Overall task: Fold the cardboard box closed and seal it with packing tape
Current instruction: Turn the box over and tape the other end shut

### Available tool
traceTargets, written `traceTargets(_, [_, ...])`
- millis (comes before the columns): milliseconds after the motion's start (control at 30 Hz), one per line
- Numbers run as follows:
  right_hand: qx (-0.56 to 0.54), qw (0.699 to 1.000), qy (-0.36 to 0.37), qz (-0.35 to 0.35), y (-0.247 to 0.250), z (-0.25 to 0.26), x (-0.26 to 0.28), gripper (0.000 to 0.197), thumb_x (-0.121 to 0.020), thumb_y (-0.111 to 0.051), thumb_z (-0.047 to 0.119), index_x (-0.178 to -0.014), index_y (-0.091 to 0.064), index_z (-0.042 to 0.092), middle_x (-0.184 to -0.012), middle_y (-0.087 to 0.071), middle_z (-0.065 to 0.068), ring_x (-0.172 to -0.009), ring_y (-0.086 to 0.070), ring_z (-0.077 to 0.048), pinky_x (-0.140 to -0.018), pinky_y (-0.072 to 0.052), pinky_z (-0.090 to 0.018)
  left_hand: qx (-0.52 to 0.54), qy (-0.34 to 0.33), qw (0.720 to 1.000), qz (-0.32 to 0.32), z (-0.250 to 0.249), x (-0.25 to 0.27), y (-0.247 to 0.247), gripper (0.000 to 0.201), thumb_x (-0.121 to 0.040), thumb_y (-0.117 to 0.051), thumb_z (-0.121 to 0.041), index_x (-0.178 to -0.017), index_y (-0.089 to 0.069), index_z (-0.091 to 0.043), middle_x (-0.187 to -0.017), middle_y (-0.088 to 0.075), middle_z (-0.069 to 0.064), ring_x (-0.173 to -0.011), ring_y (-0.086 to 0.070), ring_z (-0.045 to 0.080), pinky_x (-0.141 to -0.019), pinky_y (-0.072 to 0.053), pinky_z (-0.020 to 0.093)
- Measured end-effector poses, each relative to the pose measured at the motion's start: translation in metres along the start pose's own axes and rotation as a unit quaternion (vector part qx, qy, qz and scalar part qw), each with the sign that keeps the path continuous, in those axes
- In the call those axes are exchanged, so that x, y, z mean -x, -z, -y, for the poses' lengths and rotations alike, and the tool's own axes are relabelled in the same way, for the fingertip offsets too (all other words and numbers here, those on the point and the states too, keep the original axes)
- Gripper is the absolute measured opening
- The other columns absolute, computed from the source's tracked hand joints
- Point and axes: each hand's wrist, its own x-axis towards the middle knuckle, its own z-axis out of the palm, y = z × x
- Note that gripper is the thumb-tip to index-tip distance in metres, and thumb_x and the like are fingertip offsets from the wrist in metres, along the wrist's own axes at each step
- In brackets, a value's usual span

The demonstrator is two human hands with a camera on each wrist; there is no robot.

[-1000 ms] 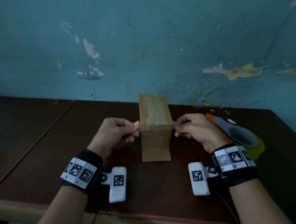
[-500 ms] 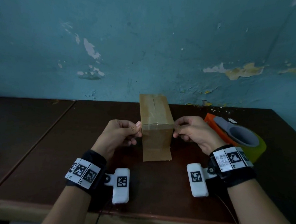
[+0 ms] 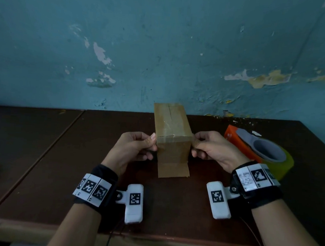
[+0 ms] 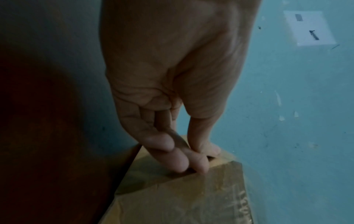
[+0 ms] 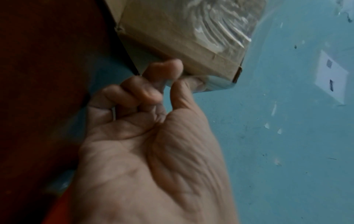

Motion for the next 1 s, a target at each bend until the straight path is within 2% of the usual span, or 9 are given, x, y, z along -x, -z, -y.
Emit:
traceTargets(133, [0.017,1.0,0.009,0.007,-0.002,-0.003,-0.002,0.027,-0.102,-0.059,0.032,-0.084,-0.064,0.013,-0.059,-0.061,0.001,-0.048,-0.044,-0.006,-0.046,-0.035,-0.014,-0.01,0.01,1.0,-0.011,0.004,-0.003,0.0,0.054,-0.076,-0.072,-0.048,-0.1,-0.068,-0.001,-0.087,-0.075,0.009,-0.061,-0.067,0.013,-0.056,-0.055,0.02])
traceTargets(233, [0.009,1.0,0.007,0.008,-0.001,-0.005,-0.003,0.022,-0.102,-0.061,0.026,-0.086,-0.066,0.012,-0.06,-0.064,0.002,-0.054,-0.048,-0.008,-0.049,-0.039,-0.015,-0.002,0.005,1.0,-0.014,0.007,-0.005,0.0,0.058,-0.076,-0.073,-0.046,-0.11,-0.066,0.001,-0.098,-0.073,0.016,-0.066,-0.07,0.015,-0.059,-0.057,0.021])
traceTargets(367, [0.001,1.0,-0.003,0.01,0.0,-0.005,-0.005,0.012,-0.1,-0.063,0.016,-0.105,-0.069,0.007,-0.068,-0.071,-0.001,-0.057,-0.057,-0.006,-0.056,-0.045,-0.019,0.019,-0.024,0.999,-0.036,0.008,-0.008,0.001,0.045,-0.075,-0.076,-0.032,-0.107,-0.065,-0.002,-0.092,-0.07,0.018,-0.067,-0.072,0.017,-0.059,-0.058,0.022])
traceTargets(567, [0.032,0.999,0.006,-0.001,0.003,-0.005,-0.004,0.013,-0.094,-0.069,0.006,-0.107,-0.066,0.007,-0.069,-0.075,-0.002,-0.054,-0.062,-0.002,-0.053,-0.046,-0.015,0.006,-0.046,0.998,-0.04,0.01,-0.009,0.003,0.024,-0.087,-0.075,-0.003,-0.108,-0.065,0.0,-0.086,-0.072,0.01,-0.07,-0.073,0.017,-0.062,-0.058,0.023])
traceTargets(700, [0.047,0.999,0.014,-0.006,0.005,-0.003,-0.002,0.016,-0.091,-0.074,0.006,-0.105,-0.066,0.007,-0.068,-0.076,-0.002,-0.054,-0.063,-0.003,-0.053,-0.046,-0.015,-0.044,-0.067,0.995,-0.067,0.006,-0.007,0.005,0.032,-0.079,-0.077,0.01,-0.107,-0.066,-0.001,-0.097,-0.074,0.013,-0.075,-0.074,0.017,-0.067,-0.06,0.023])
traceTargets(800, [0.057,0.998,0.025,-0.028,0.009,0.001,-0.001,0.017,-0.09,-0.076,0.009,-0.103,-0.066,0.008,-0.071,-0.077,-0.003,-0.057,-0.065,-0.005,-0.055,-0.048,-0.018,-0.073,-0.098,0.988,-0.096,-0.002,-0.004,0.009,0.037,-0.076,-0.081,0.008,-0.107,-0.067,-0.007,-0.102,-0.075,0.011,-0.079,-0.075,0.014,-0.069,-0.06,0.02])
traceTargets(867, [0.039,0.995,0.056,-0.074,0.011,0.004,-0.001,0.012,-0.091,-0.075,0.013,-0.1,-0.068,0.011,-0.075,-0.078,-0.002,-0.063,-0.068,-0.008,-0.061,-0.049,-0.024,-0.071,-0.143,0.979,-0.125,-0.006,-0.002,0.011,0.035,-0.079,-0.08,0.003,-0.109,-0.066,-0.008,-0.105,-0.074,0.007,-0.085,-0.074,0.008,-0.073,-0.058,0.018])
traceTargets(933, [0.012,0.986,0.103,-0.127,0.012,0.009,0.001,0.006,-0.094,-0.072,0.016,-0.099,-0.07,0.014,-0.082,-0.078,0.0,-0.07,-0.072,-0.01,-0.068,-0.051,-0.027,-0.042,-0.206,0.965,-0.156,-0.009,0.001,0.012,0.029,-0.086,-0.077,-0.005,-0.113,-0.067,-0.005,-0.11,-0.073,0.004,-0.095,-0.071,0.004,-0.082,-0.055,0.018])
traceTargets(1000, [-0.017,0.974,0.16,-0.161,0.013,0.014,0.002,0.007,-0.096,-0.069,0.017,-0.103,-0.071,0.015,-0.094,-0.079,0.0,-0.083,-0.075,-0.011,-0.077,-0.055,-0.027,-0.024,-0.269,0.949,-0.164,-0.014,0.003,0.01,0.023,-0.094,-0.07,-0.011,-0.116,-0.068,-0.005,-0.12,-0.072,-0.001,-0.112,-0.066,0.002,-0.092,-0.051,0.02])
